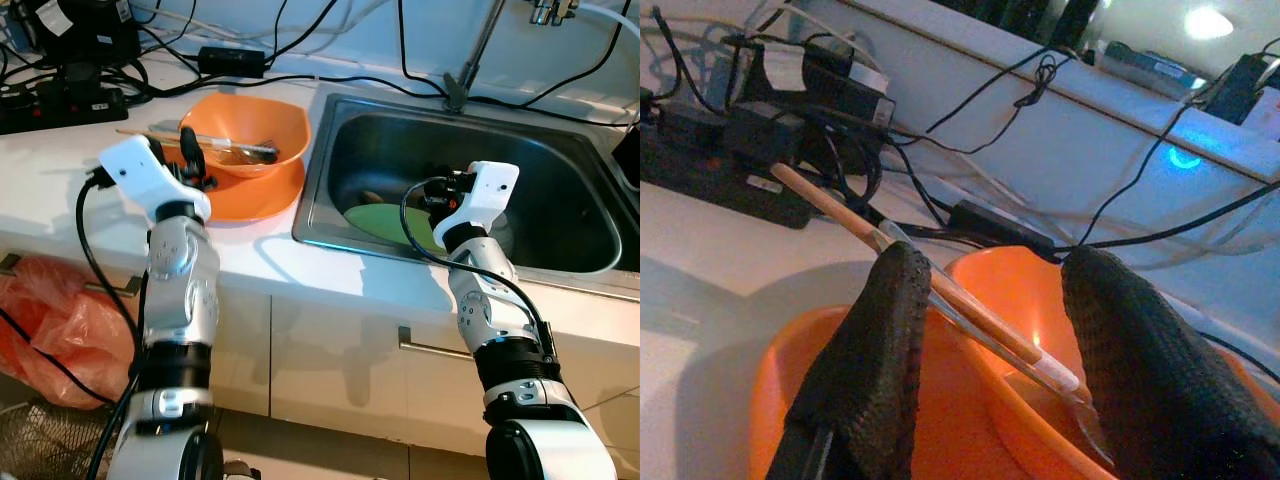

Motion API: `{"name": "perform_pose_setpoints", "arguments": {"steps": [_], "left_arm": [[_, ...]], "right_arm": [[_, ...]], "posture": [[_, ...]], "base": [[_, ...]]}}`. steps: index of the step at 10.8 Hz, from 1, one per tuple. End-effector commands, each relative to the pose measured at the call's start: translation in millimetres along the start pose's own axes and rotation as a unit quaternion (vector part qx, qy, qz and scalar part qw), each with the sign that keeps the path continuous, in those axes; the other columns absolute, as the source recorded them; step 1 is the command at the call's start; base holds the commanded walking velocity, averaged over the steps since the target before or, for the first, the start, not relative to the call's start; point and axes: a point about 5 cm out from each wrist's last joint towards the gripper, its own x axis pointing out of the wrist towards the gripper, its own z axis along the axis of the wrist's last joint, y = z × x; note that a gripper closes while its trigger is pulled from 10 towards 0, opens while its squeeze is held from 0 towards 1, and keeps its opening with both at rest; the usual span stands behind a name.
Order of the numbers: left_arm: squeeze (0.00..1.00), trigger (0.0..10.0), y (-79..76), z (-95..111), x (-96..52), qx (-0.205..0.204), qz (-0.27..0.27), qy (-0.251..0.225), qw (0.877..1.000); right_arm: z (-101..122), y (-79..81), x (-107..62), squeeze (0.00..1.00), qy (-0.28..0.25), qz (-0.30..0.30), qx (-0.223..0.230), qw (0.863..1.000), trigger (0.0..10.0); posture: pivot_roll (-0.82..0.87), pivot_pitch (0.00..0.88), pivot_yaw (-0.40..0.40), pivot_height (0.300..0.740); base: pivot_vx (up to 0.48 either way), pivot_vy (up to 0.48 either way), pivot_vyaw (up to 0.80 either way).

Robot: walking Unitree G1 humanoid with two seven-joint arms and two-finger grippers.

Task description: Kitchen organization

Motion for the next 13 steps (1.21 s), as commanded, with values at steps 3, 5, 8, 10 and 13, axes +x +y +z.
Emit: {"name": "perform_pose_setpoints", "arguments": {"steps": [3, 5, 8, 10, 13], "left_arm": [[0.0, 10.0, -0.9, -2, 4.3, -0.05, 0.023, 0.012, 0.998], [0.0, 10.0, -8.8, 0, -2.7, -0.074, 0.0, 0.008, 0.997], [0.0, 10.0, 1.1, -3, -5.8, -0.08, 0.024, 0.014, 0.996], [0.0, 10.0, 7.5, -1, -0.5, -0.083, 0.041, 0.016, 0.996], [0.0, 10.0, 18.6, 1, 6.4, -0.078, 0.065, 0.013, 0.995]], "right_arm": [[1, -3.7, 0.2, 0.0, -0.002, -0.007, -0.001, 1.0, 10.0], [1, -3.0, -0.3, 0.0, -0.002, -0.005, 0.0, 1.0, 10.0], [-1, -2.7, -0.6, 0.0, 0.002, -0.005, 0.0, 1.0, 10.0], [-1, -4.2, -0.7, 0.0, 0.002, -0.006, 0.0, 1.0, 10.0], [0, -4.7, -0.6, 0.0, 0.002, -0.007, -0.001, 1.0, 10.0]], "posture": [[0.12, 0.071, -0.075, 0.74], [0.12, 0.074, -0.073, 0.74], [0.12, 0.076, -0.075, 0.74], [0.12, 0.074, -0.074, 0.74], [0.11, 0.069, -0.074, 0.74]], "base": [[0.0, 0.0, 0.0], [0.0, 0.0, 0.0], [0.0, 0.0, 0.0], [0.0, 0.0, 0.0], [0.0, 0.0, 0.0]]}}
